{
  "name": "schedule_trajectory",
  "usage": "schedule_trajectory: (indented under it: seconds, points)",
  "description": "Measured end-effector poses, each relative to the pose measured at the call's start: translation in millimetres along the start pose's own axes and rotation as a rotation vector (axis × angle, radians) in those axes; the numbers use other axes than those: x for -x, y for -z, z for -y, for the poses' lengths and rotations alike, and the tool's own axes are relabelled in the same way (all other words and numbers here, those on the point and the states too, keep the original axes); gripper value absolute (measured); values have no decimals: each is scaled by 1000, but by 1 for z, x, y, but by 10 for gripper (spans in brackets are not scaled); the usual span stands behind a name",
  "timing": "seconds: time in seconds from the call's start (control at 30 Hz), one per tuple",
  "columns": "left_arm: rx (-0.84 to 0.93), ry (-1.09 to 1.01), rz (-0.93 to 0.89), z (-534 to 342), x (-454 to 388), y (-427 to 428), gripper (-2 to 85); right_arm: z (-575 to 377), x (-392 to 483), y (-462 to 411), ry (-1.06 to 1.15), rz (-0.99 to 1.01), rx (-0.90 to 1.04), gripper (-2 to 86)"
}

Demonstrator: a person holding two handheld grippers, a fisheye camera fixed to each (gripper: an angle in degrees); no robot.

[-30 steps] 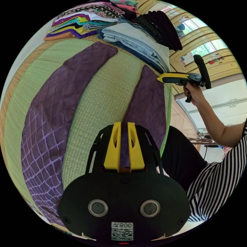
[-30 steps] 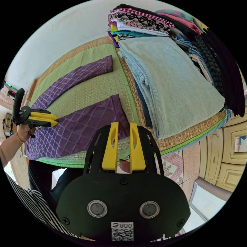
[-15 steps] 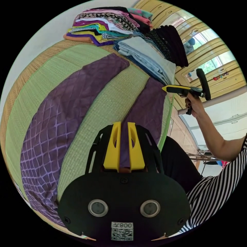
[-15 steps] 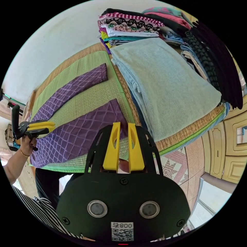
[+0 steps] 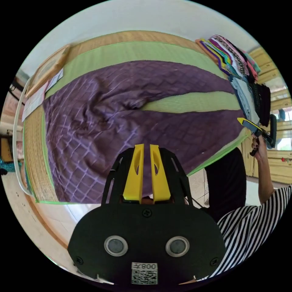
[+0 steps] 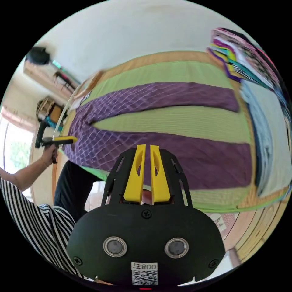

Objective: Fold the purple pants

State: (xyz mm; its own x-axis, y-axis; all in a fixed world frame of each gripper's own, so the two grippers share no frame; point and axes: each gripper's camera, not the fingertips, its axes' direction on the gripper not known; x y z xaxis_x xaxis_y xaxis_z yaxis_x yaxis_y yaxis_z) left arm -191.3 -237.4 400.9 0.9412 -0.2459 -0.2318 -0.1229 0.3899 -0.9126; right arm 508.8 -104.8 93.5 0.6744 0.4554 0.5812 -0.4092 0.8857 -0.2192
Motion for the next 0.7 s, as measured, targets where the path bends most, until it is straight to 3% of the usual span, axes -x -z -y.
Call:
schedule_trajectory:
  seconds: [0.07,0.17,0.47,0.7]
  points:
    - [63,43,-12,-19,32,-6,34,20,53,-60,164,13,97,15]
    - [7,85,-88,-42,65,14,27,30,86,-135,249,-53,237,6]
    - [-169,126,-180,-85,170,93,17,87,128,-199,360,70,171,3]
    - [-261,205,-177,-89,272,149,34,163,180,-294,480,20,166,9]
